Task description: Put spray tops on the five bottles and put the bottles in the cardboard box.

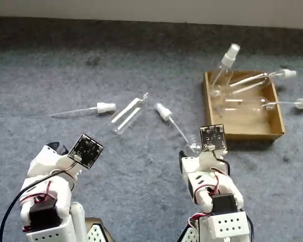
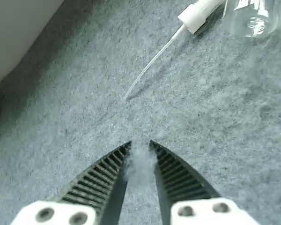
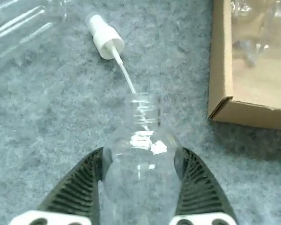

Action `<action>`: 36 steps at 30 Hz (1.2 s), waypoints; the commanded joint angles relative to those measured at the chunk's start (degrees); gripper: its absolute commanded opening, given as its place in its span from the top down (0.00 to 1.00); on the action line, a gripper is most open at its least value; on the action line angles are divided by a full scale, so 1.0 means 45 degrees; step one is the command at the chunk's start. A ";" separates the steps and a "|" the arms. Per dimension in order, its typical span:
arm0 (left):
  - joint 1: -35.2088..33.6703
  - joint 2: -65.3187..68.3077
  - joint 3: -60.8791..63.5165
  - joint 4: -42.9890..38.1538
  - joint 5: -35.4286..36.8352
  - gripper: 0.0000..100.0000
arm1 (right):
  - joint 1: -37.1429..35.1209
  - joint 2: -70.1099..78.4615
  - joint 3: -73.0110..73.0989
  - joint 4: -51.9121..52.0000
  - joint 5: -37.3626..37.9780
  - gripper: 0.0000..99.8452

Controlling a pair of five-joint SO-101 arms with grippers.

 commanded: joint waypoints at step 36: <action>0.4151 2.1832 -1.5463 0.0449 -0.3712 0.99 | -0.0186 -0.3311 0.1768 -0.0440 -0.0098 0.97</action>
